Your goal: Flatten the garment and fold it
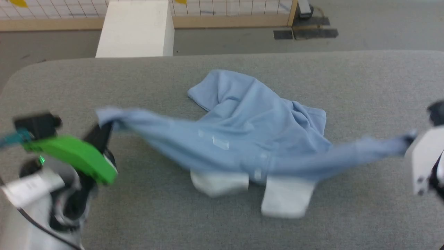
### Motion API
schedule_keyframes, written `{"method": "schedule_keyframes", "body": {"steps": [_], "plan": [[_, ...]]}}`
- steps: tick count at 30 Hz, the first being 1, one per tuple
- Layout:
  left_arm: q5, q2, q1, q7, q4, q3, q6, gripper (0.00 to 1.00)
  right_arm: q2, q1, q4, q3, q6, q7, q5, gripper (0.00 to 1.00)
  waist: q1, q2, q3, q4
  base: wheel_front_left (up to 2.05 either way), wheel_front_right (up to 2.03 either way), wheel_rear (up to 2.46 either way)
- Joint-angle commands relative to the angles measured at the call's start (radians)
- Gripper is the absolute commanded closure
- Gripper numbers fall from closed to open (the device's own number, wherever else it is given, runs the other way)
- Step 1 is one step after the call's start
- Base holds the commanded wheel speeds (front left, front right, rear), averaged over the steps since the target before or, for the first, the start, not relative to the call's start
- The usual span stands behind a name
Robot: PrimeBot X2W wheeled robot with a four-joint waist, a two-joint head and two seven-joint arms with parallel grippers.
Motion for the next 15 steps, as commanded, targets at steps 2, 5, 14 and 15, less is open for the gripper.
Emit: {"method": "schedule_keyframes", "body": {"steps": [2, 5, 14, 15], "plan": [[-0.037, 0.028, -0.150, 0.043, -0.028, 0.036, 0.020, 1.00, -0.083, -0.155, 0.001, 0.034, -0.001, 0.019, 0.023, 1.00, 0.0000, 0.0000, 0.091, -0.020, 0.00, 0.00, 0.00], [-0.048, 0.055, -0.331, 0.085, -0.006, 0.063, 0.052, 1.00, -0.153, -0.351, 0.038, 0.076, -0.001, 0.023, 0.040, 1.00, 0.0000, 0.0000, 0.170, -0.034, 0.00, 0.00, 0.00], [0.028, 0.128, -0.854, 0.073, 0.138, 0.096, 0.138, 1.00, -0.170, -0.946, 0.252, 0.174, -0.001, -0.108, -0.103, 1.00, 0.0000, 0.0000, 0.389, -0.073, 0.00, 0.00, 0.00], [0.031, 0.126, -0.898, 0.060, 0.156, 0.100, 0.144, 1.00, -0.157, -0.997, 0.274, 0.174, -0.001, -0.133, -0.120, 1.00, 0.0000, 0.0000, 0.403, -0.075, 0.00, 0.00, 0.00]]}}
